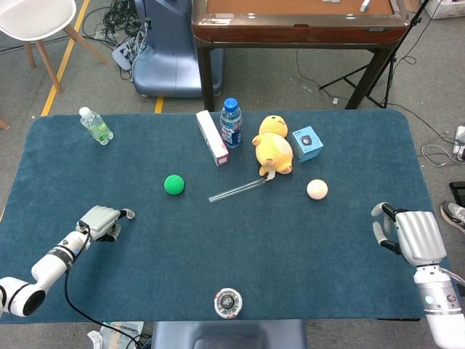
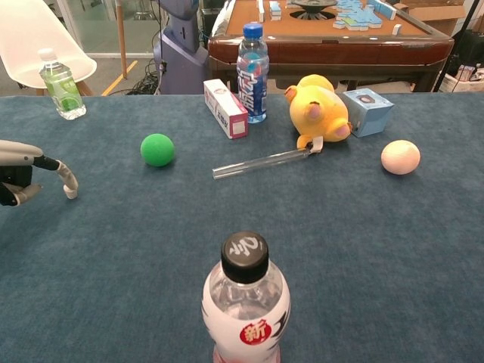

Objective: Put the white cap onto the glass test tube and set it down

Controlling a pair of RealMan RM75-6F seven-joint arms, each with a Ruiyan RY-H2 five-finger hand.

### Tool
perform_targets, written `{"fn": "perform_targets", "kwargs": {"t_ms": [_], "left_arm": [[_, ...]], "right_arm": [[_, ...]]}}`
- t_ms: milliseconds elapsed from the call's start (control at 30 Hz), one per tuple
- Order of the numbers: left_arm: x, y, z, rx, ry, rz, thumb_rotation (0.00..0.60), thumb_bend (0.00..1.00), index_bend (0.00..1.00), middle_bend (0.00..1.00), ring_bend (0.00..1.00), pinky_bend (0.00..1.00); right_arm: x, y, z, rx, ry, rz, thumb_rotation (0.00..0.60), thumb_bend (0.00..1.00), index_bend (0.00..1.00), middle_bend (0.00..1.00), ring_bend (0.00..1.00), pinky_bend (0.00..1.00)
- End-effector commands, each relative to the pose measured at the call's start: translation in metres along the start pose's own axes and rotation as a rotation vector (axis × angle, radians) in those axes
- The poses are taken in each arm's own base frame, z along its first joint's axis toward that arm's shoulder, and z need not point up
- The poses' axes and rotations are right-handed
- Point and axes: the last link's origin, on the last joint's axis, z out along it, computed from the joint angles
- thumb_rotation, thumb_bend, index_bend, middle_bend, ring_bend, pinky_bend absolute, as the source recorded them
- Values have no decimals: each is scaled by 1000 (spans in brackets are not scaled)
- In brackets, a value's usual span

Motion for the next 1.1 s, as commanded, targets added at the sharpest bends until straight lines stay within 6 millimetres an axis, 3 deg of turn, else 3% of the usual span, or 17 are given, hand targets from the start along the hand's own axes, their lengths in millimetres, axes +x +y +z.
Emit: {"fn": "perform_targets", "kwargs": {"t_ms": [33, 600, 667, 733, 833, 1100], "left_arm": [[0, -2, -2, 5, 3, -3, 600, 678, 228, 1000, 1000, 981], [20, 3, -5, -18, 88, -38, 600, 659, 232, 1000, 1000, 980], [21, 4, -1, -21, 119, -40, 600, 570, 239, 1000, 1000, 980], [23, 5, 3, -23, 162, -53, 600, 419, 281, 1000, 1000, 980], [22, 5, 11, -27, 230, -53, 600, 308, 375, 1000, 1000, 980], [15, 5, 24, -16, 236, -23, 600, 293, 413, 1000, 1000, 980]], "right_arm": [[1, 0, -1, 0, 6, 1, 600, 443, 463, 701, 681, 746], [6, 1, -9, -9, 26, 5, 600, 443, 463, 701, 681, 746], [6, 1, -9, -9, 27, 6, 600, 443, 463, 701, 681, 747], [6, 1, -10, -10, 26, 6, 600, 443, 463, 701, 681, 747], [6, 2, -11, -12, 24, 5, 600, 443, 463, 701, 681, 746], [6, 4, -13, -20, 26, 8, 600, 443, 463, 701, 681, 746]]}}
